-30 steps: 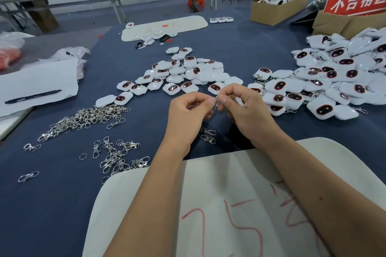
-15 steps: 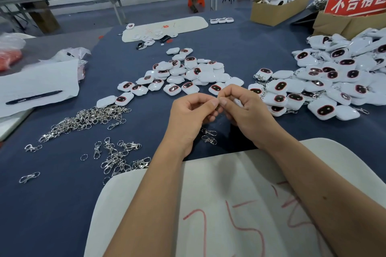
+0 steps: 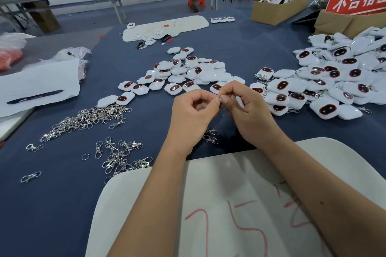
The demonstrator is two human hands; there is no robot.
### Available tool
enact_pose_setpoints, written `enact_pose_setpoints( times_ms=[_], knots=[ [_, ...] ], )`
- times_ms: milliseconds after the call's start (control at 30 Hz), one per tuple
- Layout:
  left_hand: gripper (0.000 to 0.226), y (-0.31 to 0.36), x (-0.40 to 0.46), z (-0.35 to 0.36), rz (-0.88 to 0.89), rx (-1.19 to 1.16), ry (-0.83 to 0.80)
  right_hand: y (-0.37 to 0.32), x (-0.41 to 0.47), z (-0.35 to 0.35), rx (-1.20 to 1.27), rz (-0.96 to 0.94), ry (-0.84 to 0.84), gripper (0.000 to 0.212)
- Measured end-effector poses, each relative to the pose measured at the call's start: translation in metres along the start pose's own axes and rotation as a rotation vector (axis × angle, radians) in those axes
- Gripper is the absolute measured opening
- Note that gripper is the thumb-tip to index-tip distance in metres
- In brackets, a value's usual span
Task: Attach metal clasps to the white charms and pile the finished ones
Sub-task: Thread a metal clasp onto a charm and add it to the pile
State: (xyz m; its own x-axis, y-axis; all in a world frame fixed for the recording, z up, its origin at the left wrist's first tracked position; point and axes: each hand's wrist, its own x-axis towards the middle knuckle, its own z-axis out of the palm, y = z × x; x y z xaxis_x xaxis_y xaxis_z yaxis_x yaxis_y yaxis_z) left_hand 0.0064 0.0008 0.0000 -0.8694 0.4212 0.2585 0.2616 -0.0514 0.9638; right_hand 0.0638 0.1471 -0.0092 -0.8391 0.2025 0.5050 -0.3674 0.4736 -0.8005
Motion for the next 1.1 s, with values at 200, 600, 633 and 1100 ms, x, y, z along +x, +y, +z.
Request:
enact_pose_setpoints(
  times_ms=[200, 600, 633, 1100],
  knots=[
    [0.007, -0.002, -0.001, -0.001, 0.024, 0.067, 0.024, 0.0, -0.001, 0.003, -0.104, -0.056, 0.026, 0.015],
    [0.009, 0.0, 0.0, 0.003, 0.161, 0.144, 0.088, 0.008, 0.001, -0.006, 0.35, 0.228, -0.015, 0.019],
    [0.009, 0.0, 0.0, 0.003, 0.165, 0.15, 0.086, 0.008, 0.001, -0.006, 0.352, 0.228, -0.016, 0.02],
    [0.009, -0.005, -0.001, 0.006, 0.296, 0.322, 0.101, 0.001, -0.002, -0.002, -0.02, 0.022, 0.142, 0.016]
  ],
)
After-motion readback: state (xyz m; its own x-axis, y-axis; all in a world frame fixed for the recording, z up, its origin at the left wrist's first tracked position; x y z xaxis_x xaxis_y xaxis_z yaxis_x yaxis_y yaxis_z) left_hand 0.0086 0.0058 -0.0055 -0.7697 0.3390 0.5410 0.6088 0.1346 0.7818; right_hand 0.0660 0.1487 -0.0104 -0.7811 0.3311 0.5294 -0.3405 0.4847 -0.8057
